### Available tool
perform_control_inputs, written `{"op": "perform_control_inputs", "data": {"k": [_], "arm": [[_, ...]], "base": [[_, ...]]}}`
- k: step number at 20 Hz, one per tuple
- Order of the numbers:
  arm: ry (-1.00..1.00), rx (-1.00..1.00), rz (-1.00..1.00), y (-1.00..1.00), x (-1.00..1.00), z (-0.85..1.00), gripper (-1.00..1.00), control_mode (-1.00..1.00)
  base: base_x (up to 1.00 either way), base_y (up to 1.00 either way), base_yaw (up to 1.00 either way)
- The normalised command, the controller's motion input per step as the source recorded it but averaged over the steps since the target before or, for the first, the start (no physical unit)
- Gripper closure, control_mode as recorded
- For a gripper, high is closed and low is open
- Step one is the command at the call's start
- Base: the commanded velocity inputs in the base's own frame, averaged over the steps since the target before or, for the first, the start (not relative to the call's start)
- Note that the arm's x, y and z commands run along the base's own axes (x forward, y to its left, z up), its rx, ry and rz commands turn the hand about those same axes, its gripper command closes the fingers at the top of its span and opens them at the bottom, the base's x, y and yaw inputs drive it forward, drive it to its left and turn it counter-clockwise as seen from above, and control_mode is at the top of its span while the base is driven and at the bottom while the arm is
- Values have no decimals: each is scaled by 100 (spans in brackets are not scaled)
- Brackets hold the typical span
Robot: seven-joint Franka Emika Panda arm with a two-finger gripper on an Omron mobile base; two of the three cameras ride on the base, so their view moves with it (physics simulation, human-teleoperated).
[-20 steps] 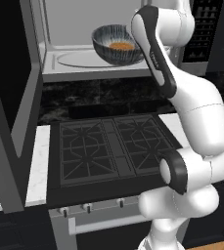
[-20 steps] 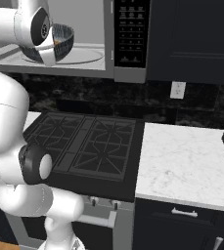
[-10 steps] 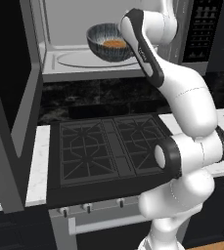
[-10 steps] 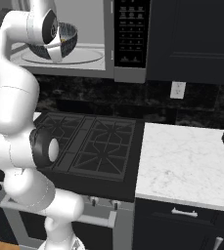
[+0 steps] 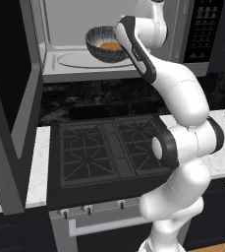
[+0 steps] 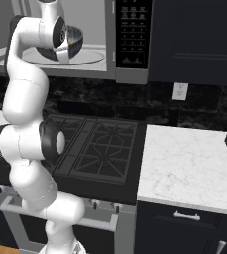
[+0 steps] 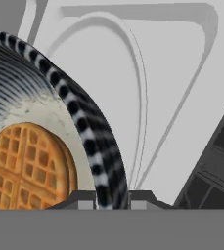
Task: Open the microwave, place the bowl with waffle inside the microwave, then close the microwave door and turn it on.
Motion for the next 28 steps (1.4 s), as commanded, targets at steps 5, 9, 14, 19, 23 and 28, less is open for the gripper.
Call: {"op": "perform_control_inputs", "data": {"k": [5,9,14,19,23,28], "arm": [[5,-1,0,1,32,-15,100,-100],[2,0,0,0,30,-7,100,-100],[0,0,0,2,21,1,100,-100],[0,0,0,0,3,0,-100,-100],[0,0,0,0,0,0,-100,-100],[-7,0,0,0,-12,14,-100,-100]], "base": [[0,0,0],[0,0,0],[0,0,0],[0,0,0],[0,0,0],[0,0,0]]}}
